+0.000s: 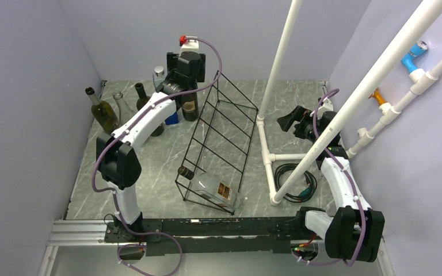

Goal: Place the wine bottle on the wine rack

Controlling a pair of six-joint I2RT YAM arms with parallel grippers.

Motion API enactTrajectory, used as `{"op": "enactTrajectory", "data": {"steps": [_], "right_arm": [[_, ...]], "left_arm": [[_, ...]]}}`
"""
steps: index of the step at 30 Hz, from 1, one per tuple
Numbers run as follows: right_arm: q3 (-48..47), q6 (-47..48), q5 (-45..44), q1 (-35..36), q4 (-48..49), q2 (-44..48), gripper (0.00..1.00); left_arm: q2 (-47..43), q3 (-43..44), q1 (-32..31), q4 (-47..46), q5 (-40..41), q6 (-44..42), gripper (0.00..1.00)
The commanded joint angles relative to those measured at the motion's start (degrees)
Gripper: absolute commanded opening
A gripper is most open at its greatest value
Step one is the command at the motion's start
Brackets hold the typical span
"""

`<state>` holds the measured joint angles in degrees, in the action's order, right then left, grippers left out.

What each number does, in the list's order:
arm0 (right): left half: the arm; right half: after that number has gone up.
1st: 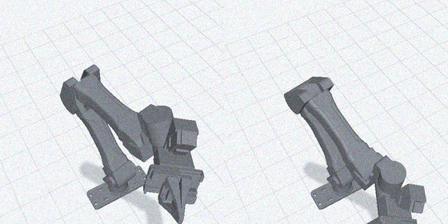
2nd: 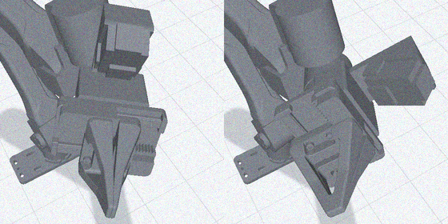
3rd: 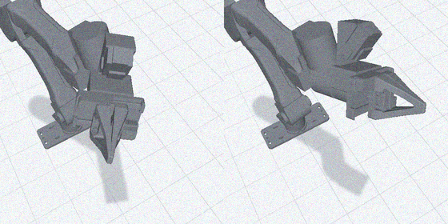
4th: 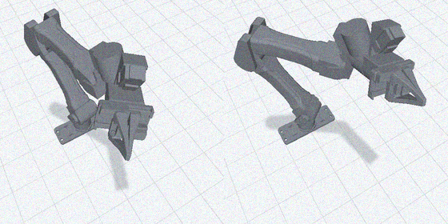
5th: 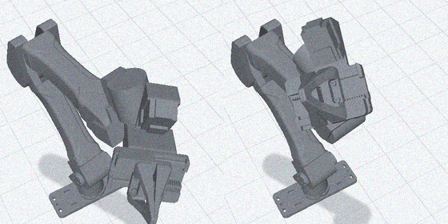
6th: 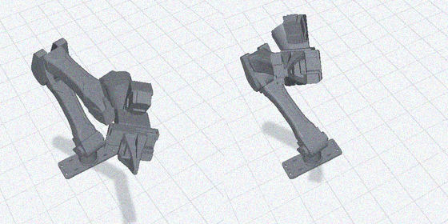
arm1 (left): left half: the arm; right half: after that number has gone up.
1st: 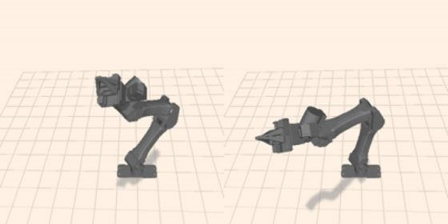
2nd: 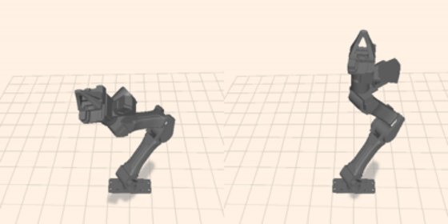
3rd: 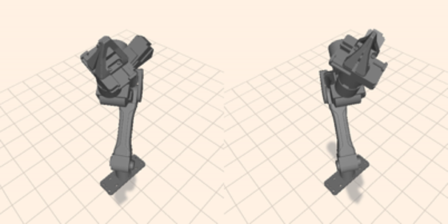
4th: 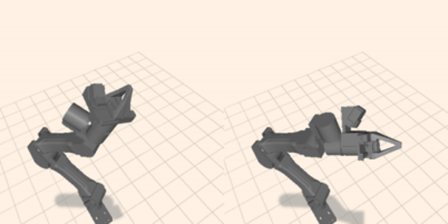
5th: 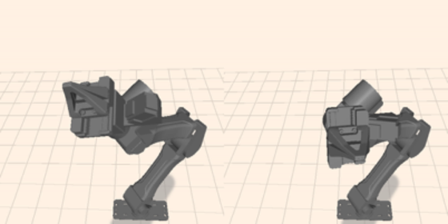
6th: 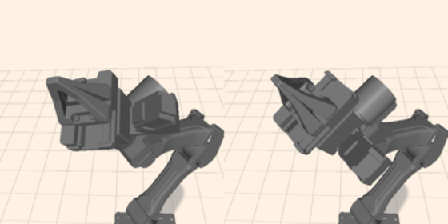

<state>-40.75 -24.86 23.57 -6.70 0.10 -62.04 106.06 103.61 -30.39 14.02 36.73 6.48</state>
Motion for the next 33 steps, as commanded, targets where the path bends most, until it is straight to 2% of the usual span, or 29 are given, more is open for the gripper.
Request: {"op": "enactTrajectory", "data": {"steps": [1, 14, 33], "right_arm": [[-0.5, 1.3, -0.2, 0.0, 1.9, 0.5, 1.0], [-0.7, 1.1, 0.0, 0.1, 1.4, -0.2, 1.0], [-0.8, 1.2, -0.8, 0.1, 0.9, -0.7, 1.0]], "left_arm": [[2.0, 2.6, 1.3, -1.2, -0.6, 2.4, 0.83], [5.0, 2.6, 1.5, -2.3, -1.0, -1.6, 0.58], [3.3, 1.6, 1.5, -1.6, -2.2, 0.1, 0.19]]}}
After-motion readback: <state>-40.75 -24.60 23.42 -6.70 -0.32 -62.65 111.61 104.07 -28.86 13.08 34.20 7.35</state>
